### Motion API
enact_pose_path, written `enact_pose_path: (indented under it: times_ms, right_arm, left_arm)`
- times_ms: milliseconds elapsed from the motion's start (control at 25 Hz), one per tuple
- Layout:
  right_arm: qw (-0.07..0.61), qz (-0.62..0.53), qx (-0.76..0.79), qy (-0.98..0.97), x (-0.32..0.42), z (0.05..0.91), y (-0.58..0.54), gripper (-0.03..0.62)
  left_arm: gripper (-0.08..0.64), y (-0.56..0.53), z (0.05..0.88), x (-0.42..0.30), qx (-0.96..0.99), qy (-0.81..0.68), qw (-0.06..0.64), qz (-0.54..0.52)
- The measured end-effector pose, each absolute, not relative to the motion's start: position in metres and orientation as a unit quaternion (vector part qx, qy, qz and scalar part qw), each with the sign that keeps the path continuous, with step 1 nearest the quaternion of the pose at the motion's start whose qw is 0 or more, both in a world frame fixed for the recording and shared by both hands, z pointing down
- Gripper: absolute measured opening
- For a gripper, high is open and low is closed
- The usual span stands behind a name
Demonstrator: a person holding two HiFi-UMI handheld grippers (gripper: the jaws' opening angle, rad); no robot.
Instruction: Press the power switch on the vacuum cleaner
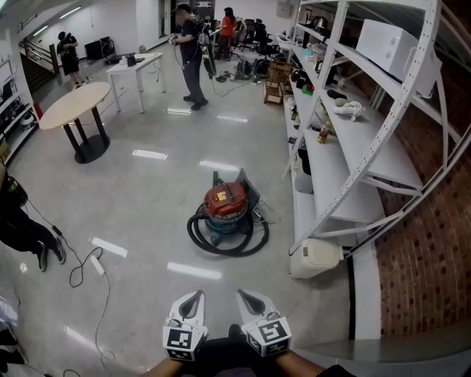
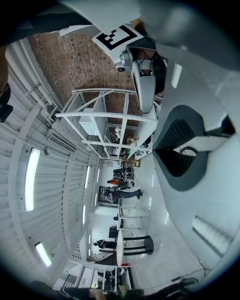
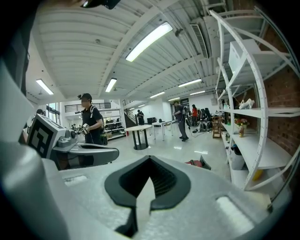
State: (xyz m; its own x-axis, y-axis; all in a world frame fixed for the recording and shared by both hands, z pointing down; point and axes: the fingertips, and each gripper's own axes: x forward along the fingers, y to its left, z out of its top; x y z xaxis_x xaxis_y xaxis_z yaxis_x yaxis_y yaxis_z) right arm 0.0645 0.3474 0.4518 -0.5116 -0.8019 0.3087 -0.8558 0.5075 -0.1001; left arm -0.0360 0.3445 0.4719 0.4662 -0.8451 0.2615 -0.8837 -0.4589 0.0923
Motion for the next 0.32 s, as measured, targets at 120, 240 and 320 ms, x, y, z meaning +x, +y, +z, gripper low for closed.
enact_pose_path:
  times_ms: [120,240,320]
  right_arm:
    - [0.112,0.122,0.481,-0.861,0.058,0.451,0.348,-0.009]
    - [0.112,0.122,0.483,-0.86,0.052,0.449,0.348,-0.009]
    - [0.111,0.123,0.484,-0.859,0.046,0.448,0.349,-0.009]
  left_arm:
    - [0.015,0.346,0.472,-0.041,0.851,-0.506,0.112,0.082]
    - [0.015,0.347,0.471,-0.049,0.849,-0.509,0.109,0.09]
    - [0.015,0.348,0.47,-0.055,0.85,-0.507,0.112,0.091]
